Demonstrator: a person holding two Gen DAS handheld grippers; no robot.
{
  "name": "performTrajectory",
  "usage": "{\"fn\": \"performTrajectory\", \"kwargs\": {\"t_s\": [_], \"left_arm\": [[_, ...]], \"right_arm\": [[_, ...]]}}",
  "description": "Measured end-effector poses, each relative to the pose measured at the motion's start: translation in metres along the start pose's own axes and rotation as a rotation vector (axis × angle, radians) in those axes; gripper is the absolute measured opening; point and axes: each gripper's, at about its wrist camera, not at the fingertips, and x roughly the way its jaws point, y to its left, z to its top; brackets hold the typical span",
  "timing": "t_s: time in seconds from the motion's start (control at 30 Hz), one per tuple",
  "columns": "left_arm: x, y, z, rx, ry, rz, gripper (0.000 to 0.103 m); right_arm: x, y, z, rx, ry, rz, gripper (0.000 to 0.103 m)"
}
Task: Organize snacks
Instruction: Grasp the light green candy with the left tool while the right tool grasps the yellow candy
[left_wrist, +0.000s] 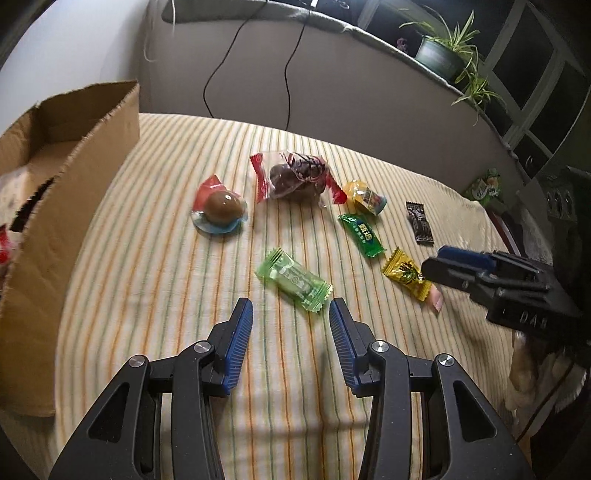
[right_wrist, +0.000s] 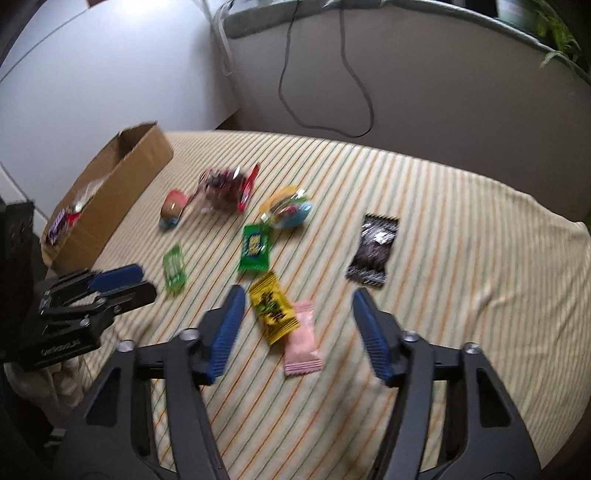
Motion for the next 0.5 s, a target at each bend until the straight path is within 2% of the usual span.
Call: {"fn": "performTrajectory", "kwargs": {"t_s": [0.2,0.5], "left_arm": [[0.009,-0.007,0.011,0.023,0.004,0.006,0.042],[0.024,-0.03,0.018,0.117,0.001,0.04,0.041]], "right_arm": [[0.013,0.01,-0.002,-0.053,0.029,0.003,0.04],[0.021,0.009,0.002,-0.066,0.039,0.0,0.04]]}}
